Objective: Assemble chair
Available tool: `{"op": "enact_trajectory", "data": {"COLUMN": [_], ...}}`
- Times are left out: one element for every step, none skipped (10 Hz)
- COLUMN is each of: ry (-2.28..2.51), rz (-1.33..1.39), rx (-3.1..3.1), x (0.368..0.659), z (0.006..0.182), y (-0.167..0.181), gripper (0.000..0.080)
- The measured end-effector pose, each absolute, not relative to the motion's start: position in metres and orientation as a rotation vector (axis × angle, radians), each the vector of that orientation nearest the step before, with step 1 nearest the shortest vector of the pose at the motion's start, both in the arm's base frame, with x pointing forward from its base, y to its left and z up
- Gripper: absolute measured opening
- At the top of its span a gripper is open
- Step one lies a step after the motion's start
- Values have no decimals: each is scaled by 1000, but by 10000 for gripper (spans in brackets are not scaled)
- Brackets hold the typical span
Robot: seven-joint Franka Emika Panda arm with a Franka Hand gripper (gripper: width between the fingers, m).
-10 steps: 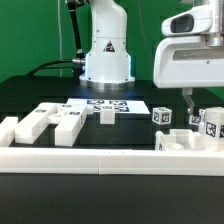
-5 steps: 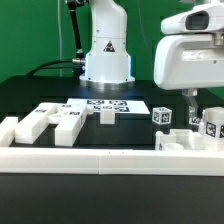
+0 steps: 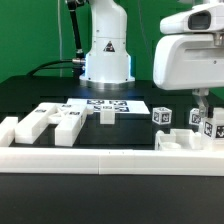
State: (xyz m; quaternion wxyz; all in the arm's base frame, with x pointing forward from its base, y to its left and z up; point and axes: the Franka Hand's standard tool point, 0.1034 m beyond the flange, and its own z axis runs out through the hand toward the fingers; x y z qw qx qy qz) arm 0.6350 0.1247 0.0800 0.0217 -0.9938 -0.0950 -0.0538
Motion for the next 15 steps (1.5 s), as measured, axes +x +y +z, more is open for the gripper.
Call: {"op": "enact_trajectory", "data": {"ry": [-198,-119,57,189,307,449,523,583,679,718,720,714,694,651,601], "rz": [-164,-163,-161,-162,-157,-149,-145,-142,-138,-137,-136,-135,-133,-126,-134], "rx": [-3084,-3085,-3081,-3072,-3059,-3039,-3028,-3018,-3001,-2998,-2995,-2996,-3004,-3018,-3028], "x": [635,635,636,636,635,634,634,634,633,633,633,633,633,631,630], "z": [80,80,80,80,80,80,80,80,80,80,79,79,81,86,91], "y": [125,125,124,123,120,116,113,111,108,104,105,106,107,110,112], "gripper": [285,285,285,285,285,285,288,288,289,289,289,403,542,615,643]}}
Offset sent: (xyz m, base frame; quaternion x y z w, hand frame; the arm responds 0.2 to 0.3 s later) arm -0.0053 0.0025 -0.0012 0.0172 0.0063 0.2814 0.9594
